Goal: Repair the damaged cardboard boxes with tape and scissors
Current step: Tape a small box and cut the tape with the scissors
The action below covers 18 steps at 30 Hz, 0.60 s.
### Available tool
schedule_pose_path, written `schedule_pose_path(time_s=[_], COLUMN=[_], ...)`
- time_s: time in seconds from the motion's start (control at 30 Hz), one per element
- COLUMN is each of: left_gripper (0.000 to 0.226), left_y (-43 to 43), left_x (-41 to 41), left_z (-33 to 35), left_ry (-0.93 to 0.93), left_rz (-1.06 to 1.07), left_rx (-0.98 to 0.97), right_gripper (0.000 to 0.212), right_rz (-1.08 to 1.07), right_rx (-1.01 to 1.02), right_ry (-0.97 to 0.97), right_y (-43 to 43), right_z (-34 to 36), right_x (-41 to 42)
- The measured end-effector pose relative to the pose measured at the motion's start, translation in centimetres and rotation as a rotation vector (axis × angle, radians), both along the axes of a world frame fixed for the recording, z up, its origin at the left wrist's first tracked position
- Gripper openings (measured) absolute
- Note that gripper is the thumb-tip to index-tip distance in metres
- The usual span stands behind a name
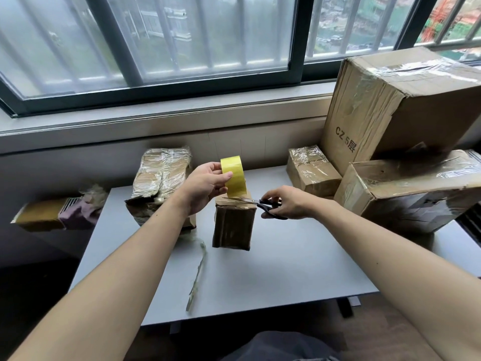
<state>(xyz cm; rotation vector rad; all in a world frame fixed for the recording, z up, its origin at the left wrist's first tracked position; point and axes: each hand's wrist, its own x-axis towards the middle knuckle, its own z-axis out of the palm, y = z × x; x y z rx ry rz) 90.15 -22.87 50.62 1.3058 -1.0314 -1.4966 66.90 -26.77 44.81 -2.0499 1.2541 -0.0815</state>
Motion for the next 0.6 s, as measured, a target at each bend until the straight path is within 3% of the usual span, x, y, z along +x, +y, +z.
schedule_pose_path(time_s=[0.17, 0.47, 0.6], left_gripper=[0.020, 0.017, 0.013], left_y=[-0.3, 0.2, 0.6], left_x=[0.2, 0.0, -0.3], left_z=[-0.1, -1.6, -2.0], left_ry=[-0.017, -0.026, 0.079], left_rz=[-0.015, -0.010, 0.006], left_rx=[-0.018, -0.023, -0.010], right_gripper=[0.035, 0.017, 0.018], right_rz=[0.059, 0.071, 0.099], right_rx=[-0.082, -0.050, -0.055], right_ry=[0.037, 0.081, 0.163], right_y=[0.6, 1.3, 2.2], right_z=[0.3, -0.1, -1.4], right_x=[0.7, 1.4, 1.6])
